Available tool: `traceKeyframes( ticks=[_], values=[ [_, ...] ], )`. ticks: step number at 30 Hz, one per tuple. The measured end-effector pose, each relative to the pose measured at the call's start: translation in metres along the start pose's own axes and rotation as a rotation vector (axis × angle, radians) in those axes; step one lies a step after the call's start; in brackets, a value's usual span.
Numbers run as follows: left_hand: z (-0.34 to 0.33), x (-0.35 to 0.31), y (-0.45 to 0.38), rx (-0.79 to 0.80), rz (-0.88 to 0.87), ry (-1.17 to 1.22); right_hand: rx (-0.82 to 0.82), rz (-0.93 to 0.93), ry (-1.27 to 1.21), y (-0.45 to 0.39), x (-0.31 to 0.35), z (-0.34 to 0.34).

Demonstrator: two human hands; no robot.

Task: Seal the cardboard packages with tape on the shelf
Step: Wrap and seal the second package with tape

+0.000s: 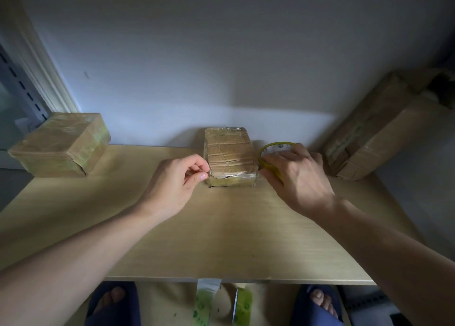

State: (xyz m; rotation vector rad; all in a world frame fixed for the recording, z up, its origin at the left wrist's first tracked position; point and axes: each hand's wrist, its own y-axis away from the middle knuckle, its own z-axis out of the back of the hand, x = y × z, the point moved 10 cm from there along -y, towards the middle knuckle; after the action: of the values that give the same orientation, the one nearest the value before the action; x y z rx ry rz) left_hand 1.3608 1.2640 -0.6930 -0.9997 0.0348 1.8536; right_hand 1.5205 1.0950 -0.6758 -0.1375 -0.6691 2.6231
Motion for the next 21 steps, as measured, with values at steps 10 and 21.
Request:
traceKeyframes(
  ticks=[10,21],
  values=[
    [-0.007,0.003,-0.011,-0.050,-0.026,0.055,-0.051,-0.018,-0.074,-0.005,-0.007,-0.006],
    [-0.019,0.036,-0.036,0.055,0.246,0.568,-0.025,-0.039,-0.154,-0.006,-0.011,-0.007]
  ],
)
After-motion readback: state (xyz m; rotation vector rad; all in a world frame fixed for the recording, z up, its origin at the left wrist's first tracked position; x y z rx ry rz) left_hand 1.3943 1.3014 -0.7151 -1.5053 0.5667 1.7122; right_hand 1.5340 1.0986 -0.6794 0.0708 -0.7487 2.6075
